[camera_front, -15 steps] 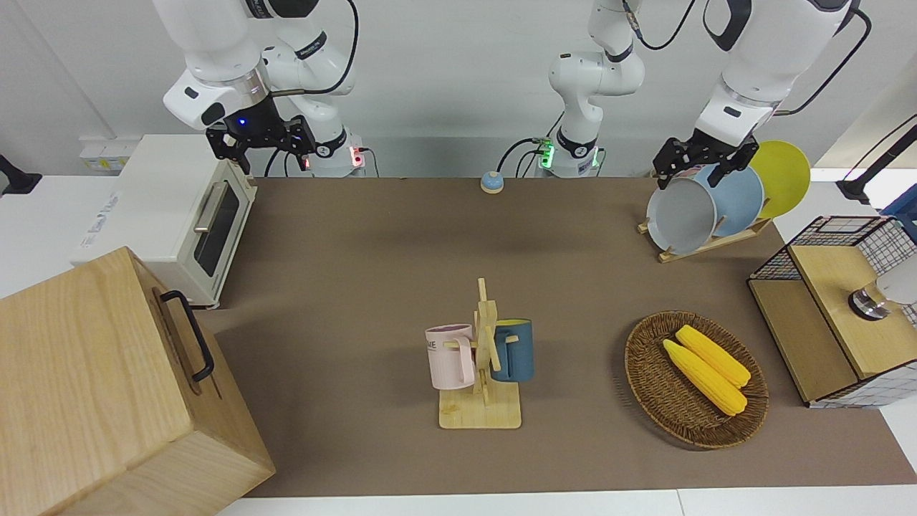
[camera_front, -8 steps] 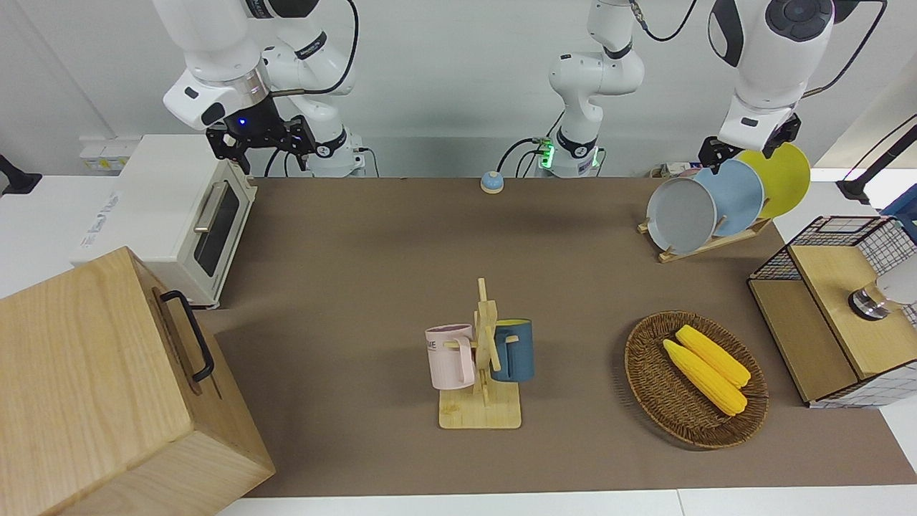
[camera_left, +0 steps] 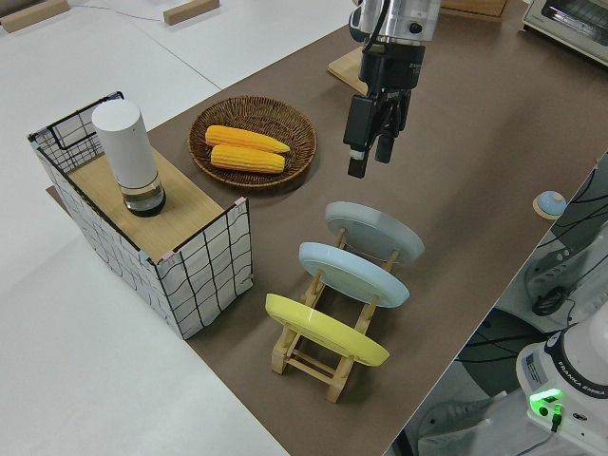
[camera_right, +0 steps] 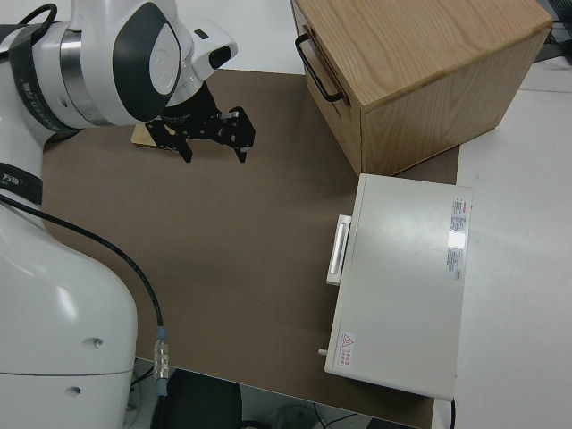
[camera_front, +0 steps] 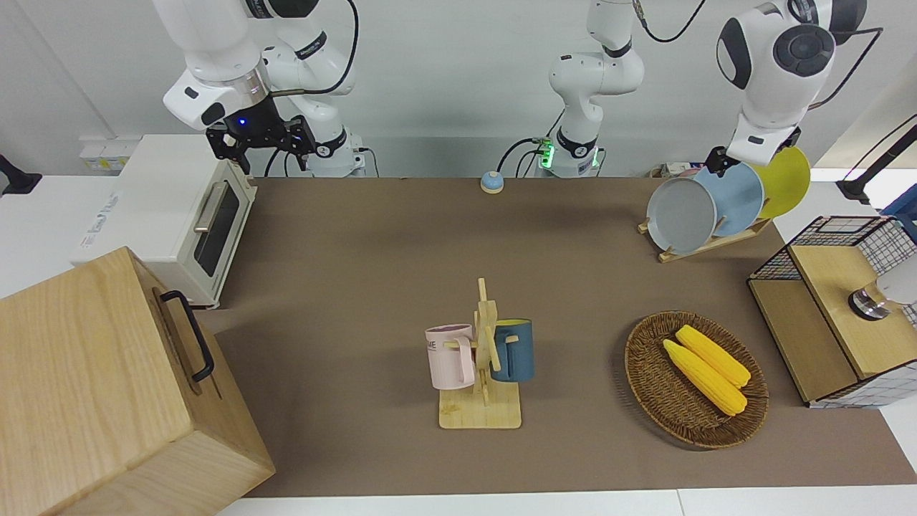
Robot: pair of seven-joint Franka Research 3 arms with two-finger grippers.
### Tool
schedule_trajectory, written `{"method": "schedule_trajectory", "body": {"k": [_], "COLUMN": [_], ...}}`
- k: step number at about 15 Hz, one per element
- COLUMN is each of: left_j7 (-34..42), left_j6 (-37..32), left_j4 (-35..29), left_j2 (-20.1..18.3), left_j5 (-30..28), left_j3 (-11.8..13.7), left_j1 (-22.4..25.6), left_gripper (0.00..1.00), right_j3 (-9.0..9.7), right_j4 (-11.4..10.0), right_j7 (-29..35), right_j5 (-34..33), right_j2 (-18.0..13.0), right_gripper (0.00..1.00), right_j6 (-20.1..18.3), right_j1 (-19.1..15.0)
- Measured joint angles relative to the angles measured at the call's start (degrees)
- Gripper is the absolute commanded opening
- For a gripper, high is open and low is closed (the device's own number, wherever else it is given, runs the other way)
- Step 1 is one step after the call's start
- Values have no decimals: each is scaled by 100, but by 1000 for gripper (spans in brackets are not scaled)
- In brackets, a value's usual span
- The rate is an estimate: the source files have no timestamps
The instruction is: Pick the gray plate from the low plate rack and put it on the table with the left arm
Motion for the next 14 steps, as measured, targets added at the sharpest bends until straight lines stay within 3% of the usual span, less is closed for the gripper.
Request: {"method": "schedule_trajectory", "body": {"k": [7,14], "left_j7": [-3,0], "left_j6": [717,915], "left_j4": [-705,-950], "left_j2": [-3,-3], "left_j5": [-525,-1321], "left_j3": [563,858], "left_j1": [9,11], "left_gripper": [993,987], "right_j3": [0,0], "right_j4": [0,0], "right_j7": [0,0], "right_j5": [0,0], "right_j2": [0,0], "right_gripper": [983,983], "right_j6": [0,0], "right_j1": [0,0]}}
